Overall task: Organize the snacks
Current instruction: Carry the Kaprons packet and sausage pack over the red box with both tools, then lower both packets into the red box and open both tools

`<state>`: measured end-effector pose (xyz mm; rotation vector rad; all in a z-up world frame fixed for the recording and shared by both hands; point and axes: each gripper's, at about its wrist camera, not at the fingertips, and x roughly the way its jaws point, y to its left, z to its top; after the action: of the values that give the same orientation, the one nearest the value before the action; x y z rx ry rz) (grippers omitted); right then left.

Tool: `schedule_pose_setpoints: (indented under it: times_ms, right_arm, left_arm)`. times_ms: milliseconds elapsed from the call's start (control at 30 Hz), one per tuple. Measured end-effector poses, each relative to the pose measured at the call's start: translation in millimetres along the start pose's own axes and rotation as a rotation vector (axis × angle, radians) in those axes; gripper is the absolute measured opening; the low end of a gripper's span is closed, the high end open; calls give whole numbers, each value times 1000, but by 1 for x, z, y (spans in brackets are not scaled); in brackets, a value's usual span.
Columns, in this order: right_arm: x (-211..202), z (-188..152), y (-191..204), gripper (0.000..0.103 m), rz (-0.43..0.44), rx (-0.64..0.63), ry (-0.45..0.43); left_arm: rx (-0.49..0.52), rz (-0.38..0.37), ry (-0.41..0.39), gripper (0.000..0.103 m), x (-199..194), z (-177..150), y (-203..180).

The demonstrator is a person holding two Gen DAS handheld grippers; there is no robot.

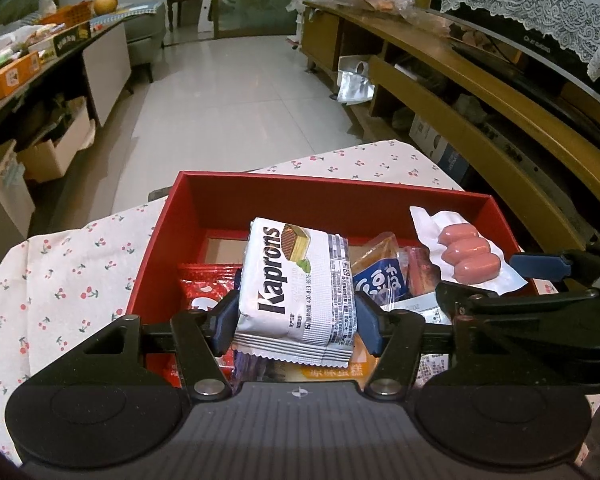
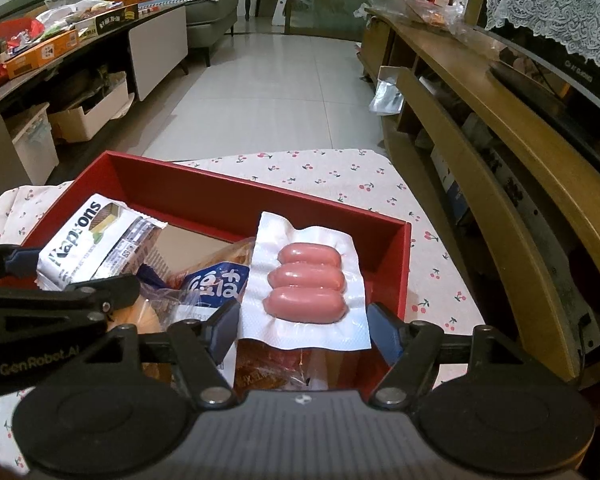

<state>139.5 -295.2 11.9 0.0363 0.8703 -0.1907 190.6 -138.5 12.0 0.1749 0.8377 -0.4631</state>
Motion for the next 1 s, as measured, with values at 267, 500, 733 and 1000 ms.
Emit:
schedule_pose_setpoints:
  times_ms: [267,500,733,1000]
  right_arm:
    - [1,0,0,76,-1,-1,0]
    - [7,2,1,76,-8,5,9]
    - [13,3,2,76,-11,5,18]
    - [16,7,0,80,-12,21,29]
  left_arm:
    - [-3,8,0,67,0,0,1]
    - [-8,11,6,67,1,0,0]
    - [-13,18,9,70,3,0,3]
    - [-29,25,19,78,3,1,7]
